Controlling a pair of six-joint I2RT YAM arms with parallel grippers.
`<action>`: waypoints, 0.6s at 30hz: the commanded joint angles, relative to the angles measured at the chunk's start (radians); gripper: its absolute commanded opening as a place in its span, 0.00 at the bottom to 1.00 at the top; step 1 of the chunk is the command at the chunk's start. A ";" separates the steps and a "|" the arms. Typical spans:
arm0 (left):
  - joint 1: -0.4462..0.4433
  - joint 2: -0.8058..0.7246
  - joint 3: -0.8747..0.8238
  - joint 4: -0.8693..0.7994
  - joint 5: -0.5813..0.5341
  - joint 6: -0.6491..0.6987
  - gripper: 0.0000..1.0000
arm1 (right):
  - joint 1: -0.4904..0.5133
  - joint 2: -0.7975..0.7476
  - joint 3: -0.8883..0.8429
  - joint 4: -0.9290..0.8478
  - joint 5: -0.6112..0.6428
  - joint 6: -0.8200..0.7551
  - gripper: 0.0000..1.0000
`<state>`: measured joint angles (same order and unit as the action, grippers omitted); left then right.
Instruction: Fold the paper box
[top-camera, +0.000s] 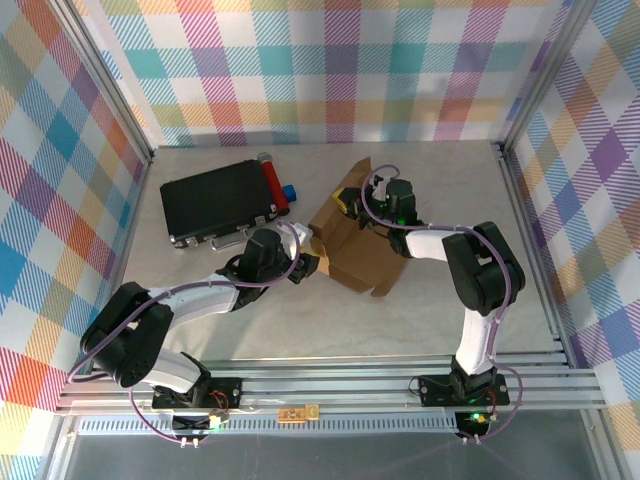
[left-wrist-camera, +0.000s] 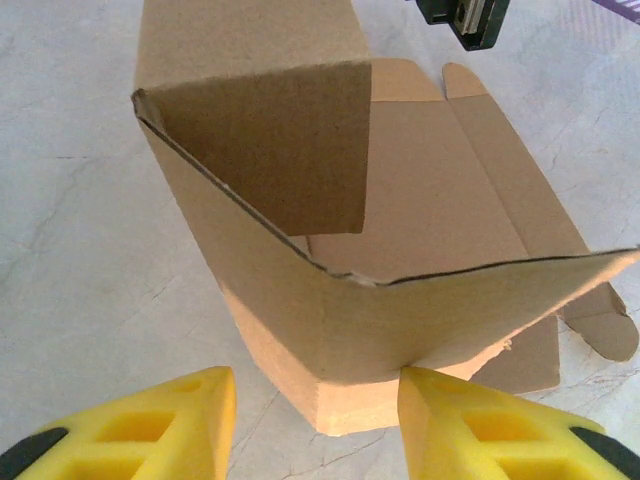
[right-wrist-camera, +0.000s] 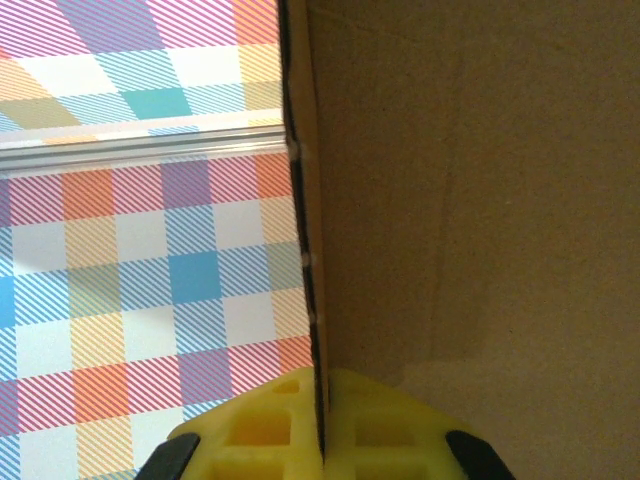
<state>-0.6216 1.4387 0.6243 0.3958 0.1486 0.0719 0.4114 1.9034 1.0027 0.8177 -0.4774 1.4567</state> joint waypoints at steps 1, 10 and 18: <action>-0.007 0.011 -0.008 0.049 0.003 0.028 0.46 | -0.002 0.002 0.009 0.017 -0.025 -0.009 0.00; -0.018 0.080 0.019 0.093 -0.015 0.022 0.47 | -0.006 0.014 -0.063 0.110 -0.068 -0.017 0.00; -0.044 0.099 0.009 0.097 -0.060 0.015 0.48 | -0.014 0.015 -0.133 0.147 -0.092 -0.035 0.00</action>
<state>-0.6548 1.5272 0.6247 0.4480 0.1173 0.0761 0.4007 1.9034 0.8959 0.9478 -0.5327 1.4528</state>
